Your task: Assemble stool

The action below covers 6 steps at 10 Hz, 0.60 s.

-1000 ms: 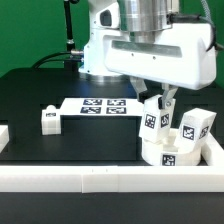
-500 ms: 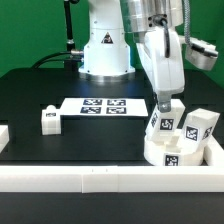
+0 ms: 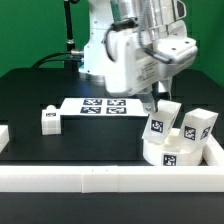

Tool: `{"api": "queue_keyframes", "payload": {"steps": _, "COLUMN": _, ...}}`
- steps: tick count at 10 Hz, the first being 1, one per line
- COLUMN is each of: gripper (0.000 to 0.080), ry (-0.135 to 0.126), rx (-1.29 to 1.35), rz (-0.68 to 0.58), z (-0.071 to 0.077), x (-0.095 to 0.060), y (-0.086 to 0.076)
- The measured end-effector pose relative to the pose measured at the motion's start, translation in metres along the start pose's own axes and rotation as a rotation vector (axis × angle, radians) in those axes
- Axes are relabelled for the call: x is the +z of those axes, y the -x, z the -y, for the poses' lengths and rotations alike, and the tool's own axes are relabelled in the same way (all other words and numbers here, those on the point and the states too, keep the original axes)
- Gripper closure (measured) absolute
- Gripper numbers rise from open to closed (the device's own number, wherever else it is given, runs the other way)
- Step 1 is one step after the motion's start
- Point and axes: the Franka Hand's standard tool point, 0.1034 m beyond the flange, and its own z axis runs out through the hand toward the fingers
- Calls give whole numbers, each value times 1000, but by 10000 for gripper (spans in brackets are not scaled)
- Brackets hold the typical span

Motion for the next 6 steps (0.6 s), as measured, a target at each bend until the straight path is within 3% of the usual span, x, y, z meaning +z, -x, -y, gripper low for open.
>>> {"api": "queue_keyframes", "payload": {"steps": 3, "gripper": 466, "ry": -42, "rx": 103, "rz": 40, "z": -2, "x": 1, "y": 4}}
{"api": "queue_keyframes", "payload": {"steps": 6, "gripper": 461, "ry": -50, "rx": 97, "rz": 60, "z": -2, "x": 2, "y": 5}}
